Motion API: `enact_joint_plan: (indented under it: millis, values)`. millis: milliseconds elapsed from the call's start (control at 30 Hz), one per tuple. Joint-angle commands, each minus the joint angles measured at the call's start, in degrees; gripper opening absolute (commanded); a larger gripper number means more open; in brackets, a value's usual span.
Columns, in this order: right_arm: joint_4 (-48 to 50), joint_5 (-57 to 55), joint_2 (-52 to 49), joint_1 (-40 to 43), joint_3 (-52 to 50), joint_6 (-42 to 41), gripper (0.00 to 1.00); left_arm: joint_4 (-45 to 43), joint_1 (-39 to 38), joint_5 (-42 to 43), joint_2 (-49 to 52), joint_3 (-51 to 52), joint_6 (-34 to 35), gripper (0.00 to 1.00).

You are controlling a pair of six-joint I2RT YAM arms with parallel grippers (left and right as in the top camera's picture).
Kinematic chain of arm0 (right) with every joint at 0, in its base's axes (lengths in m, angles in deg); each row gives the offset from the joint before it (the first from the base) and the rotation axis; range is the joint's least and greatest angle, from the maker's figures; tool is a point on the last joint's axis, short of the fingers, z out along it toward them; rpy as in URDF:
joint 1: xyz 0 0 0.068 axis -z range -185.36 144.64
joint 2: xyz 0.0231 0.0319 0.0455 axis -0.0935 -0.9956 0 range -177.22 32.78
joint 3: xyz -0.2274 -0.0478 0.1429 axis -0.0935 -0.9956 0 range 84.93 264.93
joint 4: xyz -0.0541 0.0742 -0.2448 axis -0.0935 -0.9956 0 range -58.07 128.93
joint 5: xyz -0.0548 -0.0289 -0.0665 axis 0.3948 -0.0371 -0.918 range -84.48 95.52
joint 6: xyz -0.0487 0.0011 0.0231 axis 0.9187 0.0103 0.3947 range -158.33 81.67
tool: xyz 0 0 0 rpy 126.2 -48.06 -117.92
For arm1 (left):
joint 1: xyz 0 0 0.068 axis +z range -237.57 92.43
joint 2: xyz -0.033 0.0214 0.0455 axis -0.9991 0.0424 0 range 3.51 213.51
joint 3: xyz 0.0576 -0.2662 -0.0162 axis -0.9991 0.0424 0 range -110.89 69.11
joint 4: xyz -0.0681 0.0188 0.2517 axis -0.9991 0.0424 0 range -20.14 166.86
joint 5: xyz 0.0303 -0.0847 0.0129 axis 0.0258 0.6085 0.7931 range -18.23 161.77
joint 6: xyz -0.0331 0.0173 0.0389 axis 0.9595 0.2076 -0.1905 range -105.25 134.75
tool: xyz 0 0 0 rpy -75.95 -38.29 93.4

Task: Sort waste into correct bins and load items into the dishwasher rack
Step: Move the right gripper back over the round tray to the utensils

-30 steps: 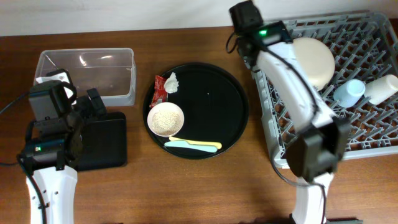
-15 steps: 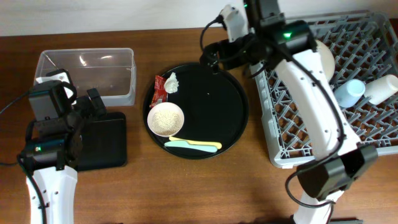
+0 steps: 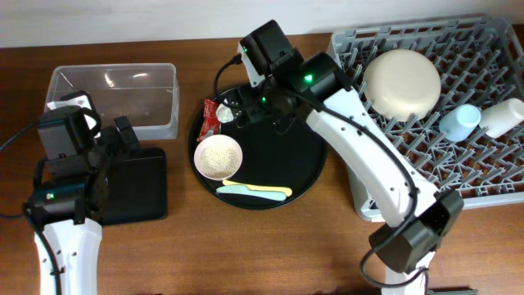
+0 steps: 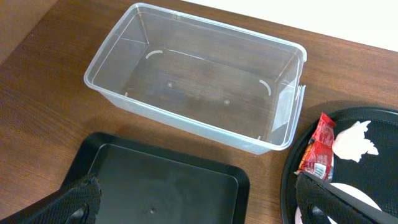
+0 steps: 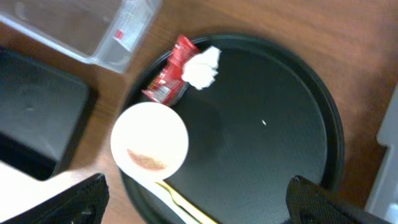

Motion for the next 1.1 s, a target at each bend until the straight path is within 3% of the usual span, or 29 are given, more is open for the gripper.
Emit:
enact_joint_plan:
  millis: [0,200,367,500,733,933,1000,1067]
  values:
    - [-2.51,-0.83,-3.26,1.09,-0.22,-2.03,0.95,-0.07,0.2,0.44,-0.13,-0.9,0.55,1.0]
    - [-4.07,-0.68,-4.94,3.19,-0.22,-5.16,1.0,0.02,0.2,1.55,-0.13,-0.9,0.57,1.0]
    - [-4.2,3.1,-4.94,9.84,-0.22,-8.24,0.98,-1.16,0.2,12.55,-0.13,-0.9,0.59,1.0]
    - [-5.46,8.26,-4.94,15.47,-0.22,-8.2,0.98,-7.87,-1.16,27.78,1.2,-0.9,-0.7,1.0]
    - [-8.0,8.26,-4.94,17.99,-0.22,-8.15,0.98,-8.33,-9.84,26.53,6.23,-0.9,-6.03,1.0]
    - [-12.81,10.6,-5.01,15.91,-0.22,3.89,0.99,-8.35,-14.69,14.8,6.62,-1.01,-7.85,1.0]
    - [-16.22,10.91,-5.01,13.86,-0.44,9.01,0.96,-8.35,-14.32,13.84,6.62,-1.01,-7.61,1.0]
    - [-18.69,11.45,-5.01,12.02,-0.61,12.66,0.82,-8.37,-13.25,13.49,6.58,-1.07,-6.21,1.0]
